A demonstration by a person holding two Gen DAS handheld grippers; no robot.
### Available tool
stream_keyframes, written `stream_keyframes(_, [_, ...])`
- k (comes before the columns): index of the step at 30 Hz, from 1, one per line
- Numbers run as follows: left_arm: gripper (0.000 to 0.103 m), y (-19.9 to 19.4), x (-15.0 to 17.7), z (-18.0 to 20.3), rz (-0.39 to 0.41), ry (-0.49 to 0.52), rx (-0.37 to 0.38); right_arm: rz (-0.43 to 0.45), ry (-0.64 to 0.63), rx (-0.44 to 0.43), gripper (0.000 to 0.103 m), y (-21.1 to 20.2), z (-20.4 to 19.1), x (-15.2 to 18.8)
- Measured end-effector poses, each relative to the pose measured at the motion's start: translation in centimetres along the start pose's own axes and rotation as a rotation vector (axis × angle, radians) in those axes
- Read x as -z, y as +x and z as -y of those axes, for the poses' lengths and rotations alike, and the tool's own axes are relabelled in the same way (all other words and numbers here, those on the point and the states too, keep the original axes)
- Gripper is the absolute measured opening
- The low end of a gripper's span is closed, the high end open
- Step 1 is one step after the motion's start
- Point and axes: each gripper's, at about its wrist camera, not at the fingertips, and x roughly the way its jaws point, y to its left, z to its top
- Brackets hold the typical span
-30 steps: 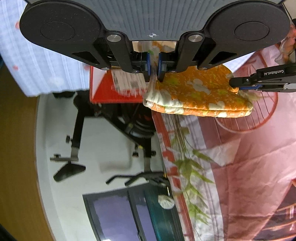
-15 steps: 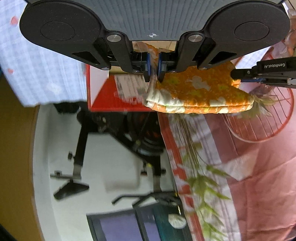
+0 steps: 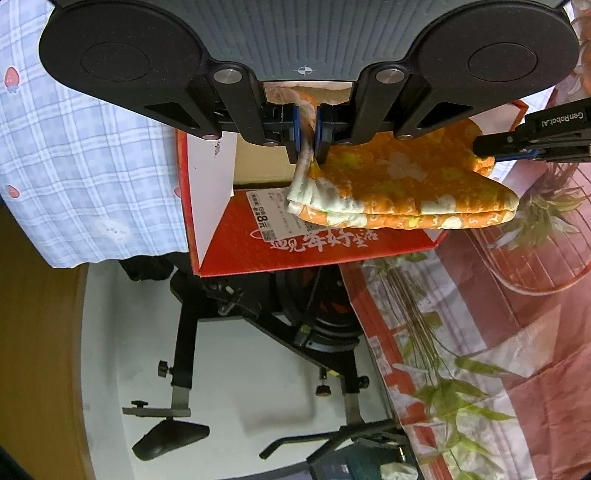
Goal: Organize soft objects
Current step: 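Lift the orange cloth with both grippers and carry it into the box, then lay the orange cloth flat in the box and open both grippers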
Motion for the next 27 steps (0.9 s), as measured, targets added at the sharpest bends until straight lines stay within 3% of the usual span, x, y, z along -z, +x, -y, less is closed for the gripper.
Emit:
stream_keyframes(11, [0.015,1.4,-0.1,-0.7,-0.041,-0.02,0.003,-0.083,0.032,0.023,0.007,2.6,0.2,-0.8])
stream_keyframes(22, [0.018,1.6,-0.3,-1.1,-0.024,-0.024,0.011,-0.144,0.049,0.054,0.008,4.8,-0.1,-1.5])
stream_keyframes(27, [0.019,1.5,-0.2,-0.8,-0.012,-0.001,0.001,-0.127,0.013,0.098,0.021,5.1,-0.8,-1.8])
